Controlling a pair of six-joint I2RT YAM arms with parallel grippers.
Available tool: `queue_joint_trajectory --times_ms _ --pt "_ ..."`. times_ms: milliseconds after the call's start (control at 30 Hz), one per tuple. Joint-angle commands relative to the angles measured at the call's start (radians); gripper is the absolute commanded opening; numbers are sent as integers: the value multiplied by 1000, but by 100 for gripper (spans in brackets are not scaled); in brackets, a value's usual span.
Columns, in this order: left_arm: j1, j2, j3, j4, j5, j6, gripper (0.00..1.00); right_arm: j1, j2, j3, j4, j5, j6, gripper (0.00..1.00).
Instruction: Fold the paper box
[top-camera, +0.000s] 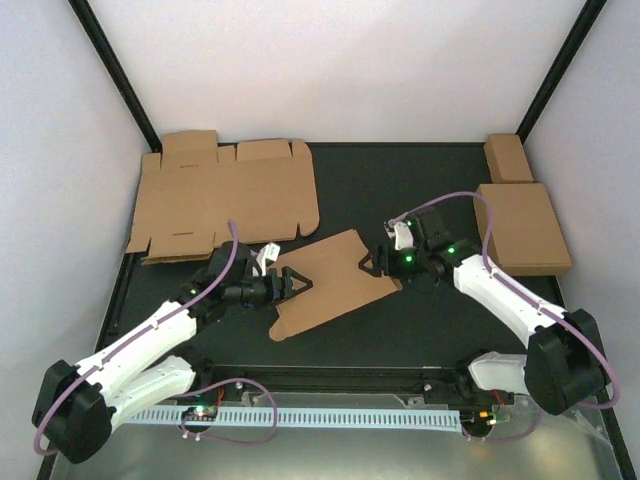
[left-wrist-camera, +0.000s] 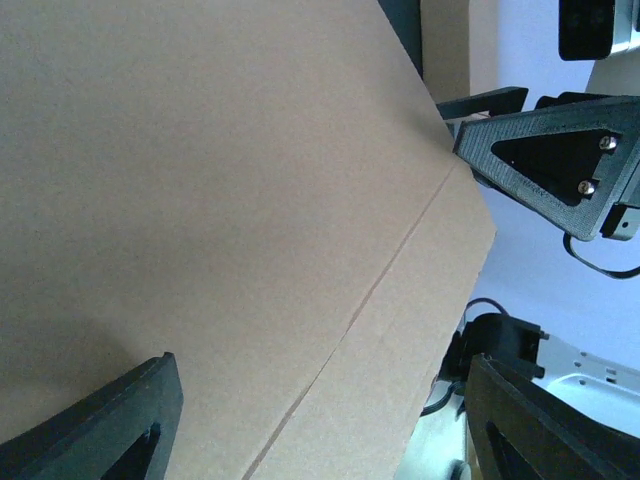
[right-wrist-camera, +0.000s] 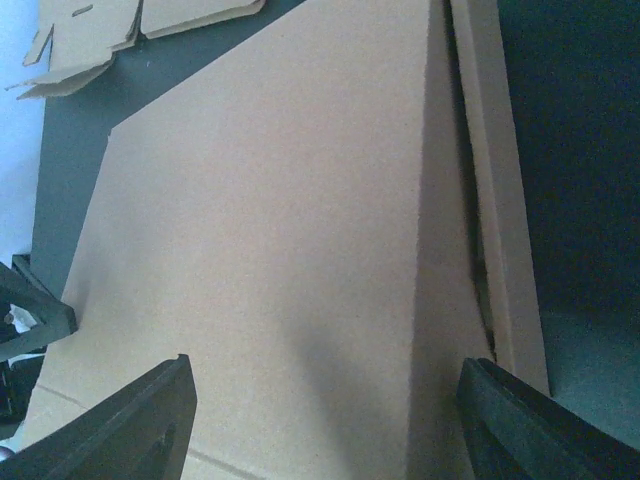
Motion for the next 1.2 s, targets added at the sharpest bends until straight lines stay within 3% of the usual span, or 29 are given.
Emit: queue_joint_trajectory --times_ms 0,233,500,833,1167 --pt "4 6 -24 52 26 -18 80 -2 11 -22 41 -46 22 74" --pt "4 -1 -15 3 -4 17 81 -2 22 -48 61 -37 34 73" --pt "5 -84 105 -210 -167 53 96 -2 13 -35 52 -9 29 73" --pt "6 -152 72 -357 -302 53 97 -2 38 -25 58 5 3 73" --pt "7 -139 -55 -205 -233 30 93 -1 67 -22 68 -25 -20 72"
